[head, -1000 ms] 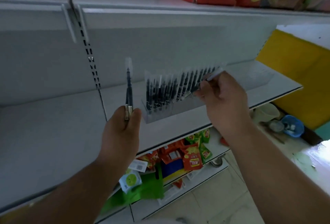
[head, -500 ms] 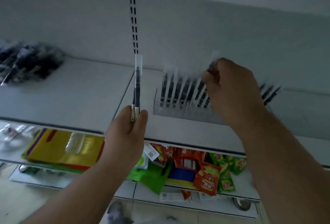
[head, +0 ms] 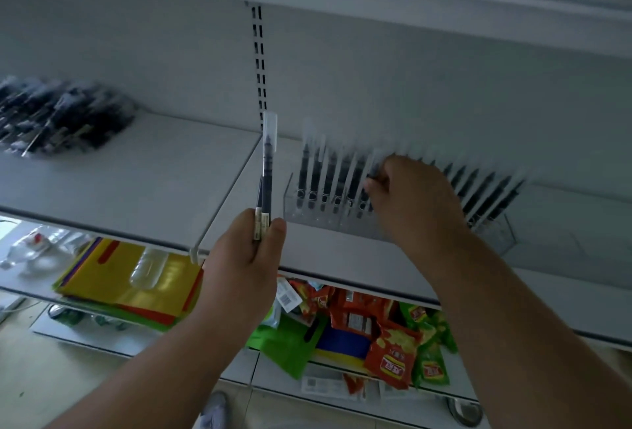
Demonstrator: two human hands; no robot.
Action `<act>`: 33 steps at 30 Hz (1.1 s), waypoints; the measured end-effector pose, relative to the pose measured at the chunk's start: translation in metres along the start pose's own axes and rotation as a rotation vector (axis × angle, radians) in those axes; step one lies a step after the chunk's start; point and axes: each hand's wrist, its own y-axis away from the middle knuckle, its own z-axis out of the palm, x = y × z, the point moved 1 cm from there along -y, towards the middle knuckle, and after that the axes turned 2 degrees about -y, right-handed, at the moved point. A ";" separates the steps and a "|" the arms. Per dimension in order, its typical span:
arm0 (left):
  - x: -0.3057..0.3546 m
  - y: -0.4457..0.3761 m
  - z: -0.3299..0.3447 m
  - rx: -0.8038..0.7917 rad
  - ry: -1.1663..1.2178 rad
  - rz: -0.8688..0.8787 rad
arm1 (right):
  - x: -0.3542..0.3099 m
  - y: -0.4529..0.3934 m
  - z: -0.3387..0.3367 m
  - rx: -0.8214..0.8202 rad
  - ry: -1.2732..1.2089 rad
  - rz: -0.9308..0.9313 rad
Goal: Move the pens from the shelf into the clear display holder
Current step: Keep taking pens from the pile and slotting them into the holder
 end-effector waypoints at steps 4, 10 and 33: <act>0.004 -0.003 0.000 -0.018 0.001 0.030 | 0.004 0.007 0.005 0.084 -0.069 0.078; 0.008 -0.009 0.008 -0.118 -0.026 0.191 | -0.030 0.027 -0.018 0.118 -0.567 -0.033; -0.011 0.004 0.024 -0.124 0.173 0.222 | 0.014 0.016 -0.013 0.327 -0.319 0.020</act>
